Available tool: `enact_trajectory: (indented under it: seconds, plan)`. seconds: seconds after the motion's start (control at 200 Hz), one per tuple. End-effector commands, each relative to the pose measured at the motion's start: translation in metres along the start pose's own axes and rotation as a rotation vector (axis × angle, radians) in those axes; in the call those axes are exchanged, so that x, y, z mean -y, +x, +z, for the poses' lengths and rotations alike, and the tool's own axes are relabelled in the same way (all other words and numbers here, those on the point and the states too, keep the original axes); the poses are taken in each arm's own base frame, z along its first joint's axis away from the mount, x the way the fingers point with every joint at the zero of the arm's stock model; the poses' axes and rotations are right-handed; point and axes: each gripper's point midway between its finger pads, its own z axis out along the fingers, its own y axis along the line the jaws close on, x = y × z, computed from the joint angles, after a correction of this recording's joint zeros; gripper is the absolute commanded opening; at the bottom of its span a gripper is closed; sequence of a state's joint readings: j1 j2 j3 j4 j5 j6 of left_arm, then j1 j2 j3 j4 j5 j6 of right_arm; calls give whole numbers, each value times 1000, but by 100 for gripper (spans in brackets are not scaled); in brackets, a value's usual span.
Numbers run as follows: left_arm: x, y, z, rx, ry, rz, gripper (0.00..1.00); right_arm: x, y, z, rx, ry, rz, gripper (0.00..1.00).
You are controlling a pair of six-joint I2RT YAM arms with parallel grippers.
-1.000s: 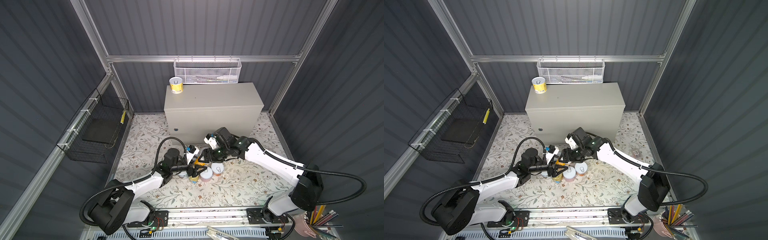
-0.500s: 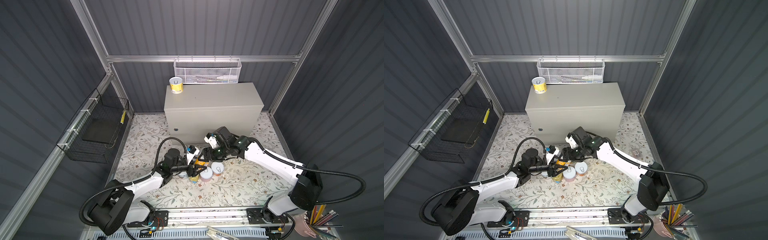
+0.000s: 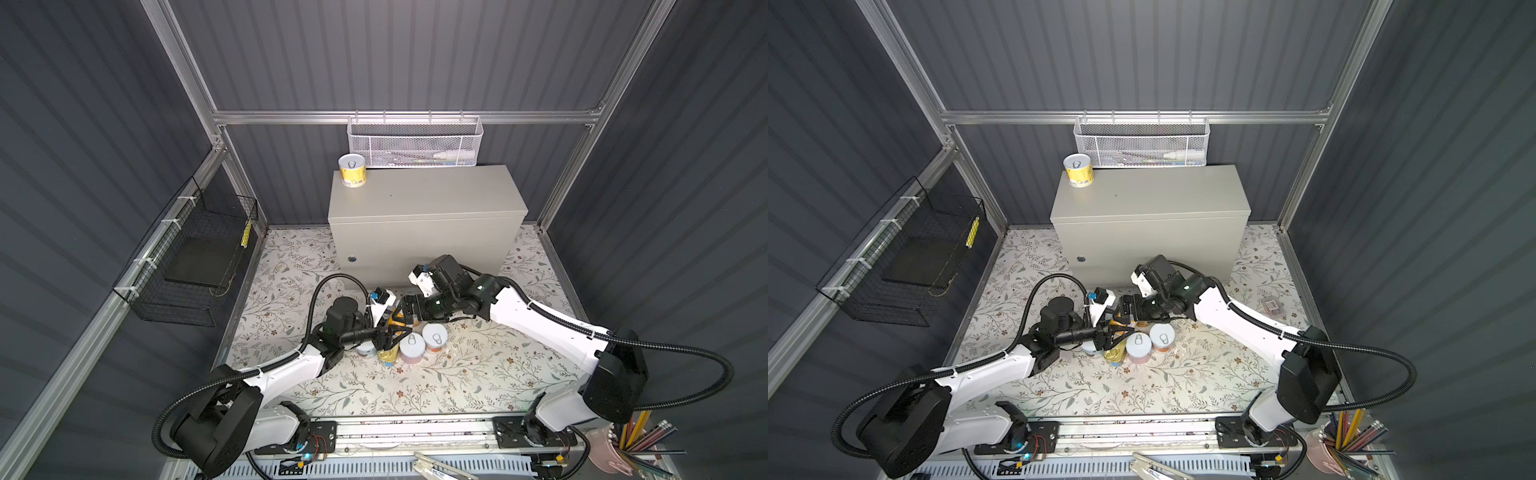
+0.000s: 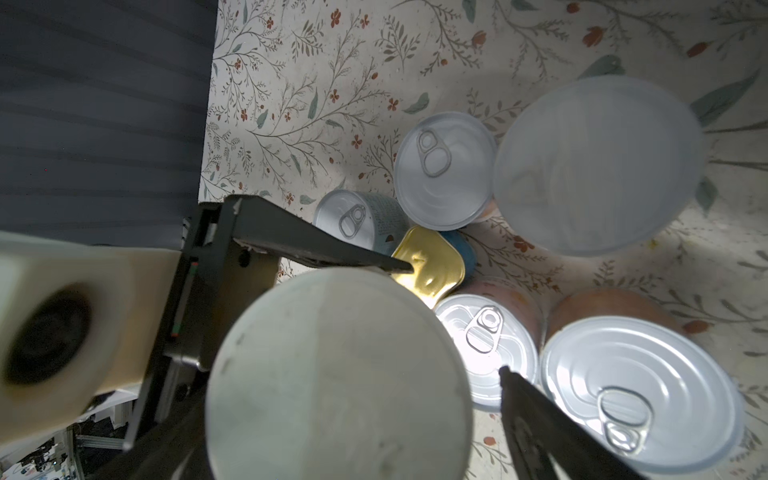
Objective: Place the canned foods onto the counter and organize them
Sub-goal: 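Grasp the tall yellow can with the left gripper and open the right gripper, then raise the tall yellow can toward the cabinet top while the right gripper withdraws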
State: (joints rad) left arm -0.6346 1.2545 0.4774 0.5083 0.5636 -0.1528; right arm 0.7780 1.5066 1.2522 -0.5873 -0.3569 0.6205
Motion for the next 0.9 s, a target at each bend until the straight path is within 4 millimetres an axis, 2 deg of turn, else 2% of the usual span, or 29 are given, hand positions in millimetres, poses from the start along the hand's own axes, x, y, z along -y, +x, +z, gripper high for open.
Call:
enact_trajectory:
  seconds: [0.0,0.255,0.49,0.63,0.84,0.896]
  plan:
    - [4,-16,-4,57,-9,30,49,8,-1,-6,39,40,-3,99]
    - [-2,-15,-5,55,-43,23,49,17,7,-13,59,62,7,99]
    - [-1,-17,-7,56,-49,32,50,27,12,-29,142,81,28,99]
    - [-2,-24,-8,59,-64,44,51,37,16,-38,196,96,41,99]
    - [-5,-45,-9,75,-97,35,52,55,23,-52,283,135,32,99]
    - [-10,-50,-10,82,-128,16,52,53,24,-62,326,106,28,99]
